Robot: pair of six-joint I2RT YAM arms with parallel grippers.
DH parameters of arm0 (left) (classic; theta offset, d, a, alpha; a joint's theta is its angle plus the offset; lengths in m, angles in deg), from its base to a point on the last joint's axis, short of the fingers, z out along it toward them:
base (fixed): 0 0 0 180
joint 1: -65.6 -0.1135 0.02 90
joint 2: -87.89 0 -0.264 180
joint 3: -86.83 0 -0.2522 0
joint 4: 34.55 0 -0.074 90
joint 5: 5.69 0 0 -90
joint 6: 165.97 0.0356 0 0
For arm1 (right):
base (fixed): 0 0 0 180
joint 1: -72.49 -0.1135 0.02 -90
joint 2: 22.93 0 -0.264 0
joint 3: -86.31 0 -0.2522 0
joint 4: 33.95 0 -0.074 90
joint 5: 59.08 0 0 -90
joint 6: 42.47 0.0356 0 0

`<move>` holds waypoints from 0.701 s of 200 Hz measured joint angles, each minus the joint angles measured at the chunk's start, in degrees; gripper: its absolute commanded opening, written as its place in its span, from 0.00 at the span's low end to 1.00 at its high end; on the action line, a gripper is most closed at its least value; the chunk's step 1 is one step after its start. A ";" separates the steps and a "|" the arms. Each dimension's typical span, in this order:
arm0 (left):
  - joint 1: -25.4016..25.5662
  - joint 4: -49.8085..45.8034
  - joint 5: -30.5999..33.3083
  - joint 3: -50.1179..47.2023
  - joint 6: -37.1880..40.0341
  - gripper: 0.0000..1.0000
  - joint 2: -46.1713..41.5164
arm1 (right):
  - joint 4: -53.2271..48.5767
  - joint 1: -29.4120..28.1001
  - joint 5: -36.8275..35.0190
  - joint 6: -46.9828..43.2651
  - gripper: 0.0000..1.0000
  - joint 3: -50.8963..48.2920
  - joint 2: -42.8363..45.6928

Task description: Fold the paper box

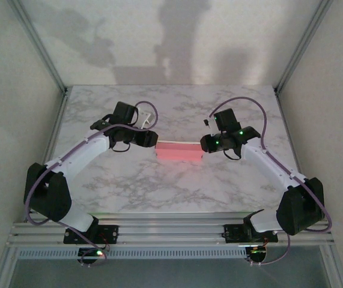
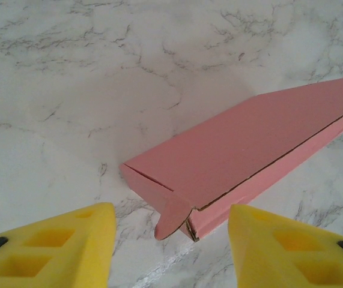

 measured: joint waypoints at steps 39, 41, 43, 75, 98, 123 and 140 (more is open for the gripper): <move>0.00 -1.64 -1.03 0.22 1.25 0.50 0.13 | 0.02 -0.31 0.00 -0.15 0.19 0.11 -0.39; 0.00 -1.73 -1.07 0.26 1.36 0.50 0.15 | 0.02 -0.33 0.00 -0.17 0.19 0.11 -0.42; 0.00 -1.81 -1.20 0.31 1.38 0.50 0.24 | 0.02 -0.33 -0.02 -0.22 0.19 0.13 -0.42; 0.00 -3.50 -1.75 2.05 2.69 0.50 2.40 | -0.02 -0.55 -0.02 -0.57 0.19 0.37 -0.46; 0.00 -4.48 -1.64 3.21 3.43 0.46 4.11 | 0.00 -0.72 -0.02 -0.70 0.19 0.74 -0.48; 0.02 -5.42 -1.42 3.74 4.09 0.41 4.42 | 0.00 -0.72 -0.04 -0.87 0.19 0.74 -0.50; 0.02 -5.60 -1.20 3.85 4.39 0.33 4.42 | 0.00 -0.72 -0.04 -0.90 0.19 0.74 -0.59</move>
